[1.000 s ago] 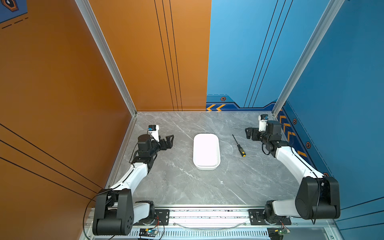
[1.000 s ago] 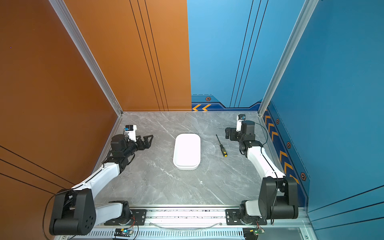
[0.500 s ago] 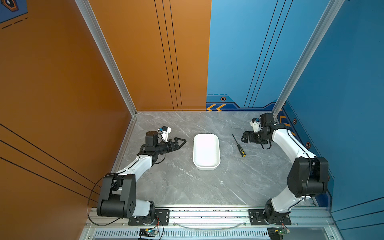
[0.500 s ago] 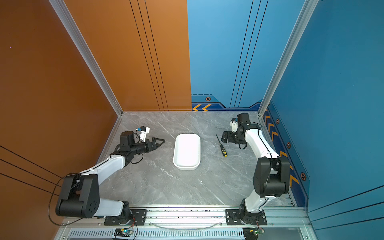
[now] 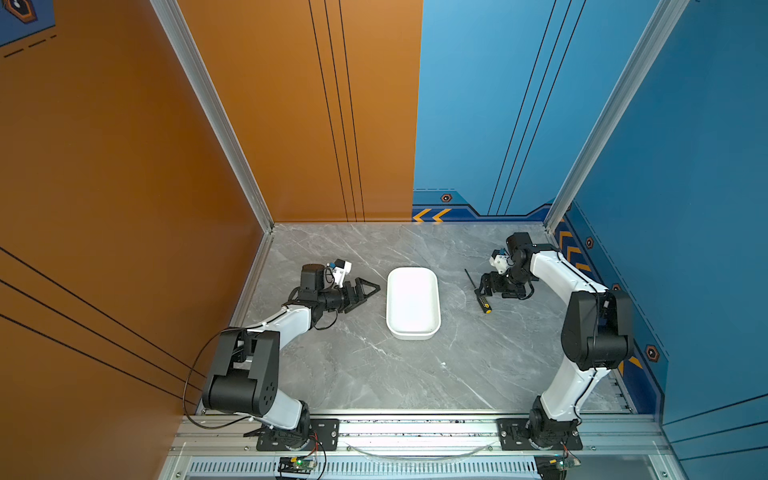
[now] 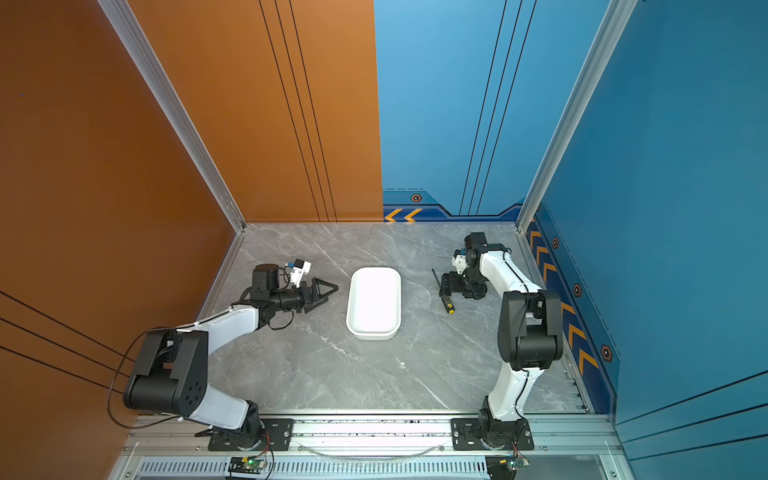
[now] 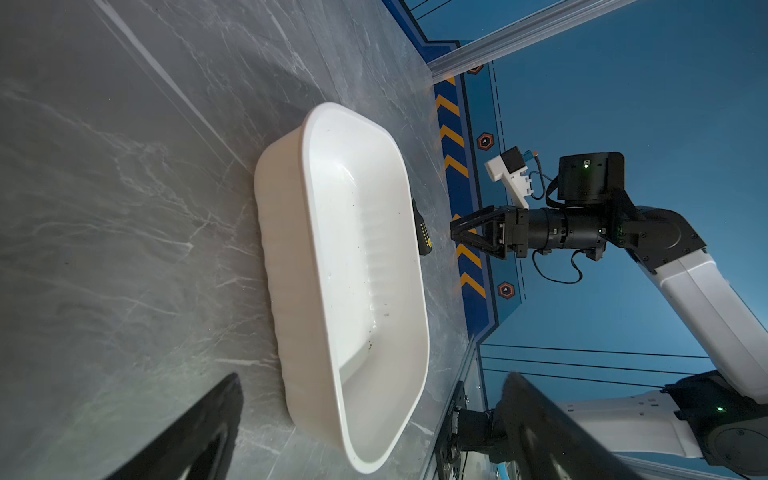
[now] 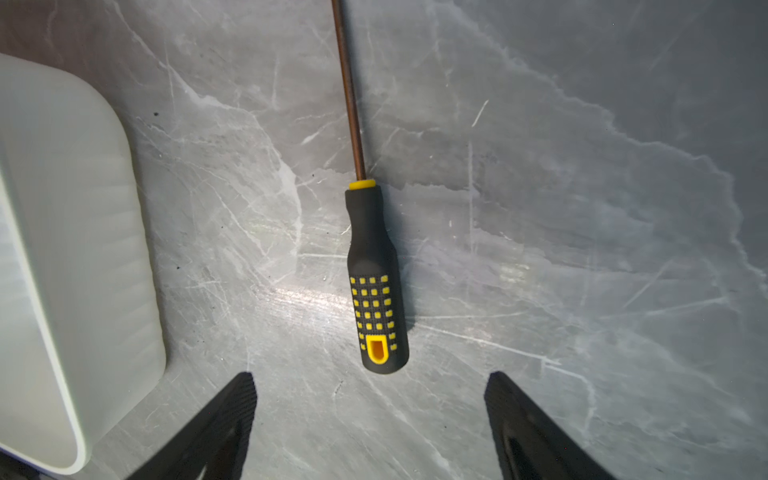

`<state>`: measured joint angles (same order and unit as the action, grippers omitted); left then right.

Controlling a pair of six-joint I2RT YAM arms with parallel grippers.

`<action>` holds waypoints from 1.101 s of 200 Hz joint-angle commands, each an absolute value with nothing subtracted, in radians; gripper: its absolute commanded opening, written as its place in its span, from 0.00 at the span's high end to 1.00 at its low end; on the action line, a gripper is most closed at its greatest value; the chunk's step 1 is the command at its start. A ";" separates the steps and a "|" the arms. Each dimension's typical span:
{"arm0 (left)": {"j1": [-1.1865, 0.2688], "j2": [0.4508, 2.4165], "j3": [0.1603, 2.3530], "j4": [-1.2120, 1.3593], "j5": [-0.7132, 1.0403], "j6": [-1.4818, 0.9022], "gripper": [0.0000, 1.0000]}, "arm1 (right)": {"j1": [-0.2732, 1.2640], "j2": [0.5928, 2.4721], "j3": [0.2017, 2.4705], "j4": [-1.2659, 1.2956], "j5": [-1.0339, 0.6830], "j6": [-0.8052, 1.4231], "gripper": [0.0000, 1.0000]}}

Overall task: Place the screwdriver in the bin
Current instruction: 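Lower the right gripper and close it on the screwdriver handle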

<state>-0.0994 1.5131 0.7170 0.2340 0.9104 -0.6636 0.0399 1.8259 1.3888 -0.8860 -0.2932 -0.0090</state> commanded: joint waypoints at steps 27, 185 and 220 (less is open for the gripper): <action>-0.109 1.518 0.746 0.225 0.953 -0.672 0.02 | 0.047 1.946 1.489 -1.034 -0.371 -0.130 0.20; -0.107 1.529 0.739 0.220 0.952 -0.666 0.02 | 0.118 2.170 1.670 -1.187 -0.155 -0.156 0.36; -0.106 1.531 0.741 0.219 0.952 -0.663 0.02 | 0.118 2.190 1.688 -1.187 -0.144 -0.153 0.44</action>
